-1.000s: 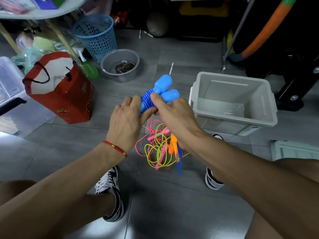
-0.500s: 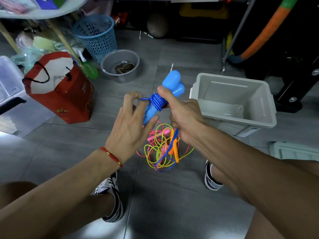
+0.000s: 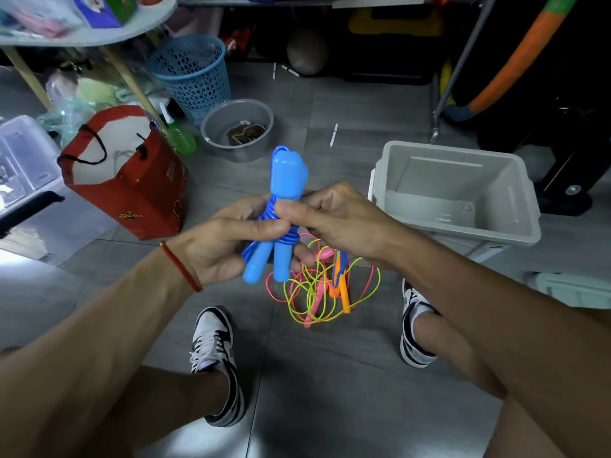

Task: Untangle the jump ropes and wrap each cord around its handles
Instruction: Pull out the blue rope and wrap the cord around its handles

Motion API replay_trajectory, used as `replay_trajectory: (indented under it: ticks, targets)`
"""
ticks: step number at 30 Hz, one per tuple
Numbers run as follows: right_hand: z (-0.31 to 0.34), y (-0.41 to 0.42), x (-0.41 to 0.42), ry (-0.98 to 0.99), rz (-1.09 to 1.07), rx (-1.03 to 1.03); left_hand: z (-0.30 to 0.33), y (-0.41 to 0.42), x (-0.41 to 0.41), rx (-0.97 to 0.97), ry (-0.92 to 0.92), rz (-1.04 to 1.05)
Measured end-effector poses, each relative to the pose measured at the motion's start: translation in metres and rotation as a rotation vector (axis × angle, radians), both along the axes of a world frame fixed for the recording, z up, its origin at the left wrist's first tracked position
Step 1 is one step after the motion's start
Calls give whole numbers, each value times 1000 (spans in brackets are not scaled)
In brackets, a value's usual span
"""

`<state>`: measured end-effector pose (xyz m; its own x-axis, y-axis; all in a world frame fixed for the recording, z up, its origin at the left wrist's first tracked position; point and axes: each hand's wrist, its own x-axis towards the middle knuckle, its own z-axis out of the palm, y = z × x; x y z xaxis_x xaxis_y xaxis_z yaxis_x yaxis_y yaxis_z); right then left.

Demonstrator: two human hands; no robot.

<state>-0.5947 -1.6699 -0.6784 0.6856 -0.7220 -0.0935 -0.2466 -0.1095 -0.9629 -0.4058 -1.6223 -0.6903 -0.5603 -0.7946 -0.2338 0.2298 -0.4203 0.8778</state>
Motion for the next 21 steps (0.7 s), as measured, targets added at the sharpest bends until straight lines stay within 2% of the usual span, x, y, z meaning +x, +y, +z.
replay_trajectory:
  ticks: [3,7,10,13,17,21]
  targets:
    - [-1,-2,1,53,-38,-96,-1,-1,1,-58,-52,43]
    - [-12,-10,1,287,-126,-227,-2,-3,2,-48,-144,175]
    - [-17,-16,0,274,-150,-155,-3,-5,2,-24,-210,263]
    - [-14,-21,-3,240,-53,-32,-2,-7,2,-8,-242,314]
    - [-16,-26,-9,427,-15,-299,-4,-7,3,-6,-330,345]
    - [-17,-18,-2,463,-109,-323,-9,-13,-1,8,-419,483]
